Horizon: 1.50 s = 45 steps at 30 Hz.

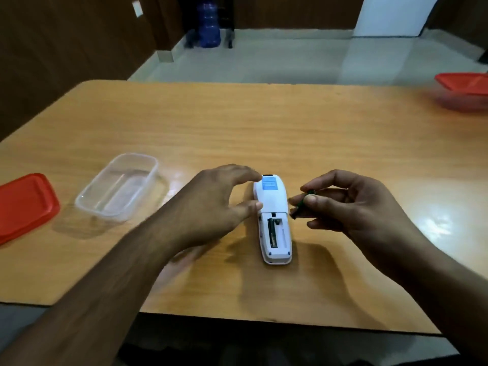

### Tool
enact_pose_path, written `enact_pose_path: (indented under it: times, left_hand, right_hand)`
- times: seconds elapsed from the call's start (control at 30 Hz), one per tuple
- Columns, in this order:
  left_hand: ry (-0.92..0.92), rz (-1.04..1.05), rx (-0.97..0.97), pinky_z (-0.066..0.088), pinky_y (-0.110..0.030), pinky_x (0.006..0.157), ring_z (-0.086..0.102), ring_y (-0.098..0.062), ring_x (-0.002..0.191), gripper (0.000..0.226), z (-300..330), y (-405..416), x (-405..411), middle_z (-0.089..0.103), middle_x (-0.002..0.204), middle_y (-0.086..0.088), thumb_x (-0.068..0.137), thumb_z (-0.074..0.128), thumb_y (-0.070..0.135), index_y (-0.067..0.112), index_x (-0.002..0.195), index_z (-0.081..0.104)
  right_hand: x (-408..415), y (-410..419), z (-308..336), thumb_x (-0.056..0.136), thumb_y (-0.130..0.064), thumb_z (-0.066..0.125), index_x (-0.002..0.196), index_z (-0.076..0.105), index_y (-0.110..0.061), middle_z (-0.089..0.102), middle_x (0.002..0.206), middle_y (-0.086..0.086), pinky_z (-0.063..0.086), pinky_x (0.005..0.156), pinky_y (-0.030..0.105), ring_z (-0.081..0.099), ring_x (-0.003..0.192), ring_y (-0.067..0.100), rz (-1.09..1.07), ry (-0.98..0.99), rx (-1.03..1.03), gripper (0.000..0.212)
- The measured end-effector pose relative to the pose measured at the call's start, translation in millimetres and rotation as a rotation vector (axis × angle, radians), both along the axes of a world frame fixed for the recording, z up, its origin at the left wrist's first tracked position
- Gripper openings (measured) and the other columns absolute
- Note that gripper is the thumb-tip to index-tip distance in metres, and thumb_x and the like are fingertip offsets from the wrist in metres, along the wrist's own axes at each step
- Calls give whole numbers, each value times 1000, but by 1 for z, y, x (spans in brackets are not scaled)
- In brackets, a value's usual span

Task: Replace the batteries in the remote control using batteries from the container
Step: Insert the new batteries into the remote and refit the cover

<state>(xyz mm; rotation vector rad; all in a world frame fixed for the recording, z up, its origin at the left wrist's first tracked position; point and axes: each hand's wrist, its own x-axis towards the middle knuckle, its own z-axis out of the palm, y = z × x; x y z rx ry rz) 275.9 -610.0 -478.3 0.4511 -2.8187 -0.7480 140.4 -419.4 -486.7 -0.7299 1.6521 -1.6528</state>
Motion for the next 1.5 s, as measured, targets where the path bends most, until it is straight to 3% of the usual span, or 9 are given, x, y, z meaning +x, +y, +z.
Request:
enact_pose_path:
  times: [0.2,0.33,0.47,0.57,0.8,0.97,1.17,1.37,1.5]
  left_hand:
    - [-40,-49,-32,20,-3,99,35,4,133,45,-16,-5,-20,45,147,18,96,54,27,31,140,48]
    - [-102,-92,-36,18,-19,115,23,1,142,49,-28,-1,-27,31,156,15,98,48,24,30,146,39]
    - [-123,-88,-56,21,-26,116,22,-1,143,51,-30,-1,-28,25,158,16,96,50,31,29,146,39]
    - [-148,-91,-72,23,-28,115,23,-2,144,53,-28,-1,-29,21,159,17,95,51,37,30,146,38]
    - [-185,-104,-81,24,-30,116,24,-4,144,56,-26,-2,-30,22,158,18,94,51,40,31,148,36]
    - [-181,-107,-90,22,-27,115,24,-3,143,56,-26,-2,-31,23,158,16,94,52,40,29,147,37]
    - [-195,-112,-88,25,-29,115,25,-3,143,57,-27,-4,-31,21,158,18,94,51,41,30,148,36]
    - [-193,-102,-86,25,-28,114,27,-3,142,56,-25,-2,-32,23,157,18,93,53,41,31,146,38]
    - [-191,-98,-76,25,-29,115,28,-3,142,56,-23,-2,-33,26,157,18,92,56,39,30,146,40]
  right_hand:
    - [-1,3,-7,66,-23,77,81,76,-16,79,85,-3,58,65,21,76,76,14,8,342,-5,16]
    - [4,4,-17,70,-17,78,82,78,-15,78,88,-13,57,77,17,74,83,3,52,517,15,12]
    - [3,6,-18,72,-16,81,84,79,-15,78,89,-13,55,78,15,74,85,0,74,686,-8,12]
    - [5,6,-20,72,-14,87,84,79,-14,77,92,-11,52,75,10,72,84,-3,100,812,-7,15]
    - [12,6,-16,76,-7,84,89,81,-17,77,94,-10,55,76,18,70,89,-4,212,1081,36,17]
    - [16,6,-12,78,-6,78,94,81,-17,77,97,-9,39,73,-1,71,88,-1,244,1069,98,19]
    - [20,5,-13,78,-8,76,91,81,-20,76,96,-11,49,77,10,71,89,2,242,1094,134,18]
    - [25,4,-15,79,-17,75,87,81,-23,75,93,-15,49,79,11,68,88,-5,164,1002,154,12]
    - [25,2,-14,77,-22,77,83,80,-28,73,91,-17,50,73,16,68,79,0,123,949,166,9]
